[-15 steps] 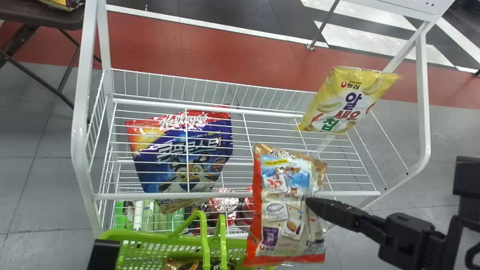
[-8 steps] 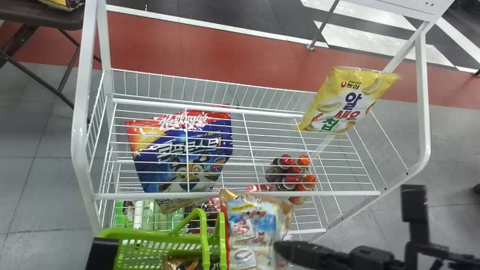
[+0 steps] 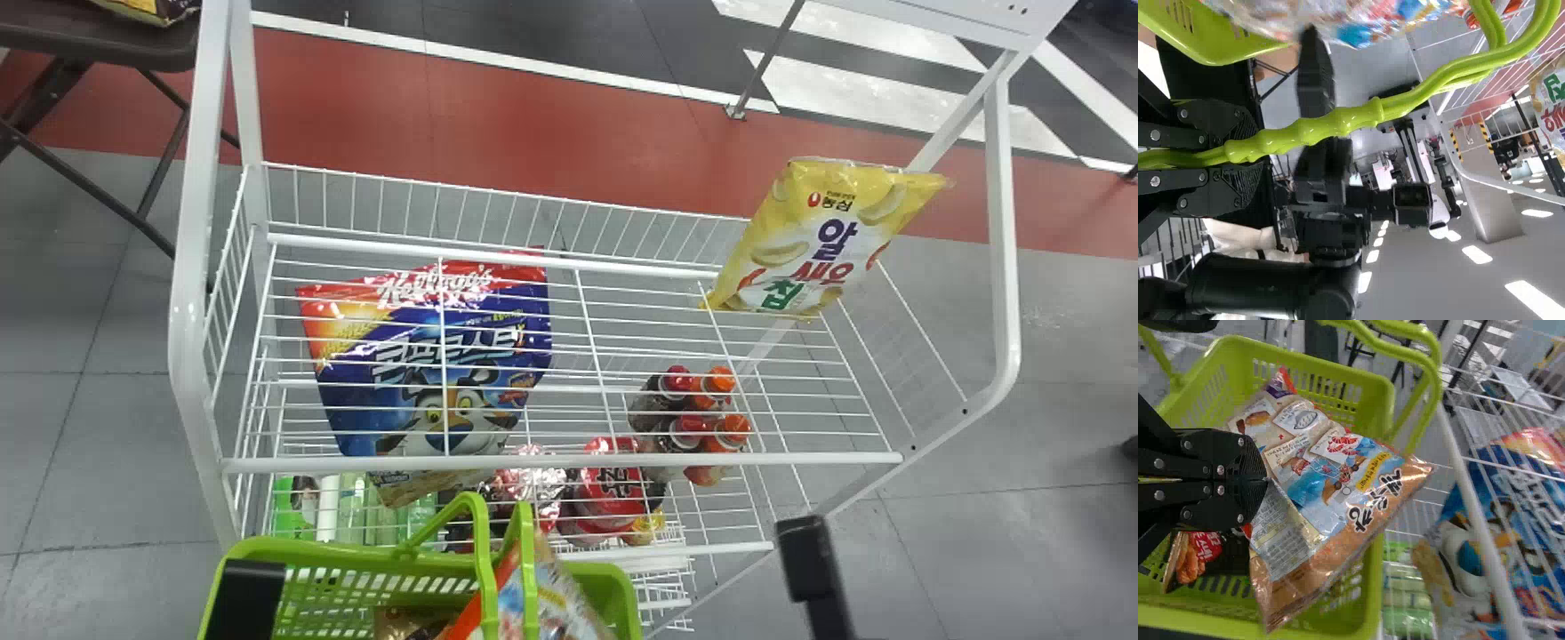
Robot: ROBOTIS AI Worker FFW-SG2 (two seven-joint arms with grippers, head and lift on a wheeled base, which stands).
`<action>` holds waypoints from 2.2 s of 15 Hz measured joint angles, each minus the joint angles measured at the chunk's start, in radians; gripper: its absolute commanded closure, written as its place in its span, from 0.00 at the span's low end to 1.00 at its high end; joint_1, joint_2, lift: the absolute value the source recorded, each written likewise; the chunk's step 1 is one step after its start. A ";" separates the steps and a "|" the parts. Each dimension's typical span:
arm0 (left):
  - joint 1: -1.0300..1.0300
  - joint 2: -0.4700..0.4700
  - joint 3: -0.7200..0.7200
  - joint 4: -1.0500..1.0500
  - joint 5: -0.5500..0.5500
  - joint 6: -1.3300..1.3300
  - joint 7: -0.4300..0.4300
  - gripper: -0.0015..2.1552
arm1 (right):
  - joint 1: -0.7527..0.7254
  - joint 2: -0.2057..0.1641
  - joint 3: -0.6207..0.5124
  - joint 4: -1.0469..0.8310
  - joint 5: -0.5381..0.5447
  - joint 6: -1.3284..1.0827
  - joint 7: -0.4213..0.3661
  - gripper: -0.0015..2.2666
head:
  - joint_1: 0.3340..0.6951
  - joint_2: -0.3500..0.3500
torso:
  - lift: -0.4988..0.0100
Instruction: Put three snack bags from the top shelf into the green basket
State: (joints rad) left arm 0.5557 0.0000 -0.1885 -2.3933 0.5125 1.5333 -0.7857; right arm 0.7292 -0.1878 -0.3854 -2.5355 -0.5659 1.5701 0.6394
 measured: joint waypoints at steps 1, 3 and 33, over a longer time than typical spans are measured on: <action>-0.001 0.000 0.000 -0.001 0.000 0.000 0.002 0.99 | 0.001 -0.013 0.058 0.024 0.022 0.000 -0.002 0.98 | 1.00 0.00 | 0.88; -0.002 0.000 -0.001 -0.002 0.000 0.000 0.004 0.99 | 0.002 -0.036 0.170 0.075 0.076 0.000 -0.007 0.98 | 1.00 0.00 | 0.88; -0.025 0.000 0.031 0.056 0.020 -0.028 -0.006 1.00 | 0.139 0.053 -0.026 0.040 0.051 -1.180 -0.121 0.03 | 1.00 0.00 | 0.88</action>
State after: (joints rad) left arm 0.5306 0.0000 -0.1579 -2.3370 0.5323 1.5057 -0.7915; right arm 0.8687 -0.1344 -0.4115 -2.4960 -0.5149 0.3904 0.5187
